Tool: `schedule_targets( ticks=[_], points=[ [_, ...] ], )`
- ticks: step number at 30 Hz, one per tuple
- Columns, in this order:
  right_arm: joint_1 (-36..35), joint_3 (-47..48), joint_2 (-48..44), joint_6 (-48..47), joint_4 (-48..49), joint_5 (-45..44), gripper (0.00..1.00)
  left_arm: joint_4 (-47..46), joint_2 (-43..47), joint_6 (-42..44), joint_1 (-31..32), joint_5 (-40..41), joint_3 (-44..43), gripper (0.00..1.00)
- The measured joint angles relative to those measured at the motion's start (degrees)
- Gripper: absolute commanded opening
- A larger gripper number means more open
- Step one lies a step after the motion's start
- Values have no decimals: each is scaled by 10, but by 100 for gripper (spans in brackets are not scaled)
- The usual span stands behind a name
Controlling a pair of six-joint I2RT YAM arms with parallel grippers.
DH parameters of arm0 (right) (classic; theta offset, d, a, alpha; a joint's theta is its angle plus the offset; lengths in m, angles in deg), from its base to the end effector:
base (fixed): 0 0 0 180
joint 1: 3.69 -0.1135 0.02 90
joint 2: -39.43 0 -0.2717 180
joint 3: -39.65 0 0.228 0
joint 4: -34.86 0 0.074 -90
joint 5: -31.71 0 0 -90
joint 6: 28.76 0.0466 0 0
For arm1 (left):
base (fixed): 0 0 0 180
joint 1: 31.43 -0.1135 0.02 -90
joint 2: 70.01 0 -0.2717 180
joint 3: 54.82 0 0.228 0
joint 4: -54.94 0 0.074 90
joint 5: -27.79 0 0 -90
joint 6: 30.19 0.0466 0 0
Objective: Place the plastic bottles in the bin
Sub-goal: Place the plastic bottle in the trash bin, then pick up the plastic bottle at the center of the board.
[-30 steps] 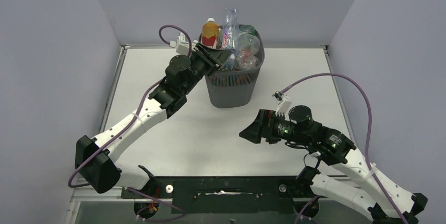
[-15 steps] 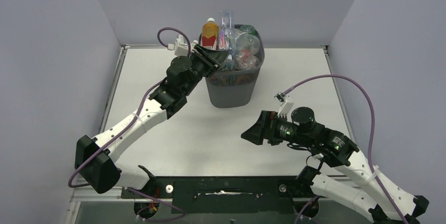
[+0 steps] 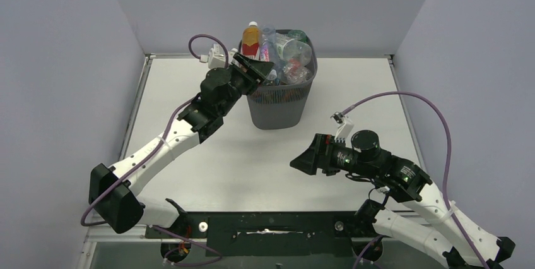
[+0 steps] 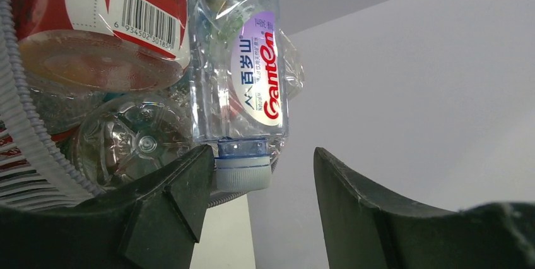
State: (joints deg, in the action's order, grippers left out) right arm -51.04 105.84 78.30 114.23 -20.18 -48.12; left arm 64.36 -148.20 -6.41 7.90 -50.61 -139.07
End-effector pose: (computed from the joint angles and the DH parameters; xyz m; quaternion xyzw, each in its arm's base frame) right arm 0.0733 0.0917 0.3329 -0.0038 0.8538 0.4442 0.2717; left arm 0.2462 -0.1896 0.3965 -0.2357 0.6879 -0.4990 0.4715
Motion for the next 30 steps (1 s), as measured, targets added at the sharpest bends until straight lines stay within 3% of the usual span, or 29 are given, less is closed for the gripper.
schedule_targets(
  ticks=[15,22,24,30],
  points=[
    [-1,-7,2,4,7,10,98,34,111,-2,5,10,31,60],
    [-6,-7,16,6,22,14,98,98,144,43,-4,29,35,79],
    [-7,-7,21,6,24,14,98,130,147,68,-32,19,25,80],
    [-7,-7,44,6,31,15,98,181,143,144,-217,-51,6,82]
  ],
)
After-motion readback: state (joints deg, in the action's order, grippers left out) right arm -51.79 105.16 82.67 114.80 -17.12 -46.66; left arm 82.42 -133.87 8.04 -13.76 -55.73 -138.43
